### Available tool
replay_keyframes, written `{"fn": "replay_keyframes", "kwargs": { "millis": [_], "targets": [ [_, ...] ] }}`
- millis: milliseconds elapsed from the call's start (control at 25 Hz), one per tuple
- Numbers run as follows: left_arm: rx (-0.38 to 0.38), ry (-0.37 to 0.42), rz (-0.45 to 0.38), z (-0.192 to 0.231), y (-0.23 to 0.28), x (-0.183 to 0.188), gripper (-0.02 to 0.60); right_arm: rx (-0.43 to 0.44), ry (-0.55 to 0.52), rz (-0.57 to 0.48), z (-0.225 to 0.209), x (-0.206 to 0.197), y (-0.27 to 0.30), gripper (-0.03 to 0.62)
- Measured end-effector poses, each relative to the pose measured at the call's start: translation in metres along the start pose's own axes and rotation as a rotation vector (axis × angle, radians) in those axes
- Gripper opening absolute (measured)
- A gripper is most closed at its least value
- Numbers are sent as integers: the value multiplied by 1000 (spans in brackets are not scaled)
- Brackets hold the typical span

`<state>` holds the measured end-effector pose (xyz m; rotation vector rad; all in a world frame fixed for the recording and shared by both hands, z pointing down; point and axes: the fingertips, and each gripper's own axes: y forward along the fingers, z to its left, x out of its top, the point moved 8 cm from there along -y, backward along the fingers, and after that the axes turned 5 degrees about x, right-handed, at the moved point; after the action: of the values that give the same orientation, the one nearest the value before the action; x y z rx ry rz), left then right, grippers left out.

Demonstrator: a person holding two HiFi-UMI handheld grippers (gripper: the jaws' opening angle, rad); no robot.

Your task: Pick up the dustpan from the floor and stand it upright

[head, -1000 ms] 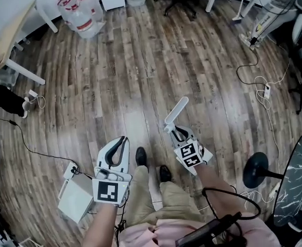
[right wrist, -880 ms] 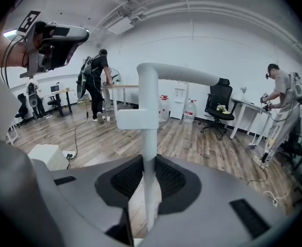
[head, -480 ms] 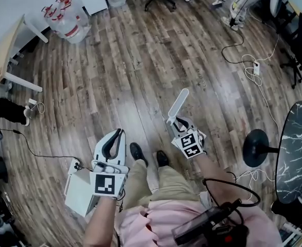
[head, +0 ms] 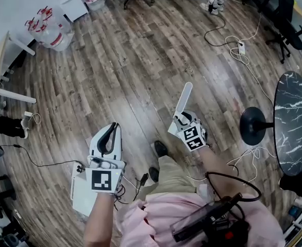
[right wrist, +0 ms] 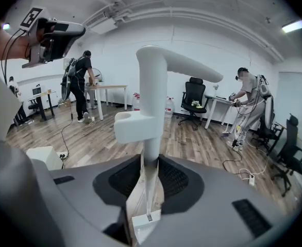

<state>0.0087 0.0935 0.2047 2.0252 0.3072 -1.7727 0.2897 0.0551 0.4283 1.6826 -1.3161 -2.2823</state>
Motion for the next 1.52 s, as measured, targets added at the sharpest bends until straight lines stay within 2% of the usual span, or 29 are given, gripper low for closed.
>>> {"fn": "replay_keyframes", "kwargs": {
  "millis": [200, 320, 480, 800, 1000, 1120, 1280, 1400, 1520],
  "targets": [
    [-30, 60, -10, 0, -23, -3, 23, -67, 31, 15, 0, -12, -21, 132],
    [-47, 21, -9, -6, -33, -4, 23, -103, 73, 43, -3, -22, -34, 152],
    [-90, 64, -44, -13, -34, 4, 23, -144, 149, 71, -8, -29, -54, 160],
    [-163, 65, -100, -30, -39, 15, 23, -199, 238, 64, 4, -52, -86, 170],
    [-190, 68, -146, -41, -39, 30, 23, -232, 314, 20, 15, -52, -115, 169],
    [-191, 54, -191, -47, -39, 45, 23, -248, 317, -44, 27, -34, -142, 169],
    [-162, 38, -252, -53, -42, 71, 23, -269, 305, -194, 42, 18, -181, 159],
    [-136, 24, -278, -57, -47, 91, 23, -315, 286, -316, 51, 64, -209, 121],
    [-113, 12, -305, -62, -52, 108, 23, -368, 224, -420, 60, 105, -237, 50]
  ]
}}
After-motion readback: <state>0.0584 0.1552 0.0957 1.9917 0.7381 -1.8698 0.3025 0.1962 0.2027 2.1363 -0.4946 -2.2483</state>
